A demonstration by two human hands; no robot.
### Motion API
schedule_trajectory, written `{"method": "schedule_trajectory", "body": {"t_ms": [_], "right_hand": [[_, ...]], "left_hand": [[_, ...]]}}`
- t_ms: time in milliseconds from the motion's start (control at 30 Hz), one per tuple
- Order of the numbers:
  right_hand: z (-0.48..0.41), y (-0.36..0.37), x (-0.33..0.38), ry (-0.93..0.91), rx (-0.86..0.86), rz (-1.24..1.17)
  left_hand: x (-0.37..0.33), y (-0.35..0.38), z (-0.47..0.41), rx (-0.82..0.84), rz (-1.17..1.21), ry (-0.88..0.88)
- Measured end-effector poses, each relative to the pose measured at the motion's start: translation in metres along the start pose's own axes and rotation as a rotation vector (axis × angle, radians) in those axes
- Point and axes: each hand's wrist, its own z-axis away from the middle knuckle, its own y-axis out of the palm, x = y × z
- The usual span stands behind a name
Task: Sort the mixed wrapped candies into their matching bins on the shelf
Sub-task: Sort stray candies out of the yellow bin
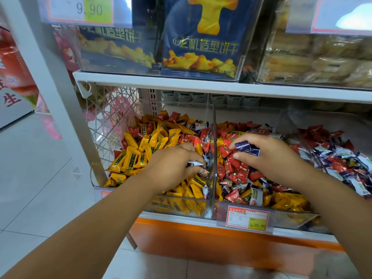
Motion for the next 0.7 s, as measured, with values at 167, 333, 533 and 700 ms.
{"method": "schedule_trajectory", "body": {"t_ms": [167,333,533,700], "right_hand": [[0.014,-0.014,-0.01,0.028,-0.058,0.0],[0.043,-0.045,-0.036,0.078,-0.192,-0.031],[0.08,-0.092,-0.107,0.287,-0.474,0.009],[0.089,-0.105,-0.158,0.389,-0.556,0.095]], "left_hand": [[-0.005,-0.021,0.008,-0.228,0.187,-0.013],[-0.064,-0.03,-0.014,-0.354,0.244,0.094],[-0.167,-0.004,-0.084,-0.275,0.275,0.17],[-0.235,0.03,-0.145,-0.194,0.259,0.206]]}}
